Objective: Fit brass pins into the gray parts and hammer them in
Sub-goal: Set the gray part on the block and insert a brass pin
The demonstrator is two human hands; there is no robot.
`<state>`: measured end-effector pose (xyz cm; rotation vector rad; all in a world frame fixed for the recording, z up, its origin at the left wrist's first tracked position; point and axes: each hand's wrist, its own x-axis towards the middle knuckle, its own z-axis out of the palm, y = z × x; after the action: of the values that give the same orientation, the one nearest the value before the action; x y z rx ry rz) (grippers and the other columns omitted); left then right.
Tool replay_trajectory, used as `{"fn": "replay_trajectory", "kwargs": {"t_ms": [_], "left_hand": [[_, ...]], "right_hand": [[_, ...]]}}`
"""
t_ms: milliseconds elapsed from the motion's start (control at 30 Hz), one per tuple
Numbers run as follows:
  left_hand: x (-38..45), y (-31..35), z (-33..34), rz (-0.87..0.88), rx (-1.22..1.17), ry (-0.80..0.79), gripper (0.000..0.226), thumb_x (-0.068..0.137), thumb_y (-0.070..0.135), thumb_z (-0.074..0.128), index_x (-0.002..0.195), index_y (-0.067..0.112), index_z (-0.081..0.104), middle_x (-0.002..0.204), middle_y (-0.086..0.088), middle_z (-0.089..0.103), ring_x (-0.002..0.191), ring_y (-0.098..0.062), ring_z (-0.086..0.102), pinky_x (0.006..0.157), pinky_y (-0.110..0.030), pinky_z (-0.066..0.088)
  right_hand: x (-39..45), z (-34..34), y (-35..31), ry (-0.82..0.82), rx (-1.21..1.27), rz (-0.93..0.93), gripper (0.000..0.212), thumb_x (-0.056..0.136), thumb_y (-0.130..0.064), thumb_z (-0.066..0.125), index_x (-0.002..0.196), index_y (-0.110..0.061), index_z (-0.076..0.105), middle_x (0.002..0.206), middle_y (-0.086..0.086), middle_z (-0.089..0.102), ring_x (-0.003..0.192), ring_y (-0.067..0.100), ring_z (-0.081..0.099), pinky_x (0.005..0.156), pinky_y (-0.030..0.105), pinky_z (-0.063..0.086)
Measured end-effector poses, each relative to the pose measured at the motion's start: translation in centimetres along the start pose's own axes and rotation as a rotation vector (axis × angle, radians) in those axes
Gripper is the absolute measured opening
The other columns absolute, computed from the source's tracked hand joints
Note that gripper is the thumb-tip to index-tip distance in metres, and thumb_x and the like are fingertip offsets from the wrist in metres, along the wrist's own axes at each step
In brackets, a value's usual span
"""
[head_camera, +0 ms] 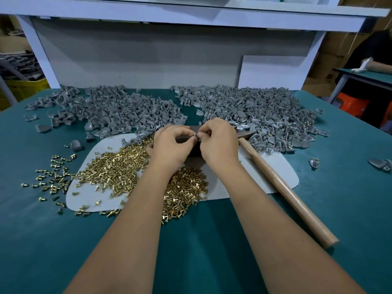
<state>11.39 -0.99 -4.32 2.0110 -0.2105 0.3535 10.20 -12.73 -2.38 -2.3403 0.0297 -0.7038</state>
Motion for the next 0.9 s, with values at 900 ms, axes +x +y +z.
{"fn": "replay_trajectory", "kwargs": {"t_ms": [900], "left_hand": [[-0.8,0.7,0.1,-0.082,0.205,0.049,0.005,0.088,0.045,0.066,0.084,0.044,0.065,0.117,0.021,0.060,0.124,-0.016,0.045,0.103,-0.047,0.023]], "right_hand": [[-3.4,-7.6,4.6,-0.180,-0.687,0.314,0.028,0.093,-0.016,0.049,0.118,-0.004,0.055,0.115,0.015,0.058,0.107,0.032,0.054,0.068,0.032,0.036]]}}
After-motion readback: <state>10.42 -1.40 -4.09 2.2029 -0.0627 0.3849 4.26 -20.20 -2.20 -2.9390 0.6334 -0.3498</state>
